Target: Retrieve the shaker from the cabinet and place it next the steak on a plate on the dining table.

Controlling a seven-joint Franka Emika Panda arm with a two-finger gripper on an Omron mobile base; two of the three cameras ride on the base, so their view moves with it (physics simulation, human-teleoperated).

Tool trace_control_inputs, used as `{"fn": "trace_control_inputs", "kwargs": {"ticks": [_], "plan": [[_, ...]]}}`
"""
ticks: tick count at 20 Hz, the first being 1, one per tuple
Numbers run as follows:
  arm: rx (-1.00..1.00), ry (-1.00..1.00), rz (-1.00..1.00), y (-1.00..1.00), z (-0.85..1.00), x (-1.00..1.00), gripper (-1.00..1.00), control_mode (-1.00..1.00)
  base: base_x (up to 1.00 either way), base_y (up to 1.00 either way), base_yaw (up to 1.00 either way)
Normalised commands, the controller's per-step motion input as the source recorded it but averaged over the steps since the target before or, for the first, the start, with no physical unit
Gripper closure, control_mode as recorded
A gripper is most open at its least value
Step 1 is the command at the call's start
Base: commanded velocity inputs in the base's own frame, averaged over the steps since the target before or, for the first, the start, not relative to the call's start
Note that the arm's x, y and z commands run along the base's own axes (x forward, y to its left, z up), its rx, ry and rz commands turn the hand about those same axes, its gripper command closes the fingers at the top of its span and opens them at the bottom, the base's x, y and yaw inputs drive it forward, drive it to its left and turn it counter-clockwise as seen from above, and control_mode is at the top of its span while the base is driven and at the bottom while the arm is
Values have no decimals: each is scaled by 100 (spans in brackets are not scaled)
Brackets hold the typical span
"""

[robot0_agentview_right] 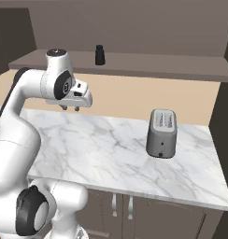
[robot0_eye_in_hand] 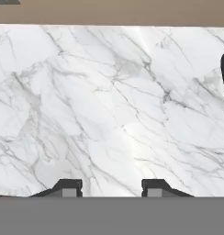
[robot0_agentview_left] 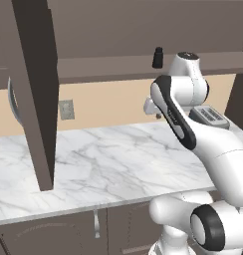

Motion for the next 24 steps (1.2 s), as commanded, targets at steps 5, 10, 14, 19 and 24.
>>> {"fn": "trace_control_inputs", "kwargs": {"ticks": [5,10,14,19,24], "plan": [[0,-11,0,-2,1,-47,-100,-100,0,0,0],[-1,-42,0,0,42,-42,-100,-100,0,0,0],[0,-38,0,-4,66,-20,-100,-100,0,0,0],[0,-27,0,-16,60,-1,-100,-100,0,0,0],[0,-16,0,-25,62,0,-100,-100,0,0,0]]}}
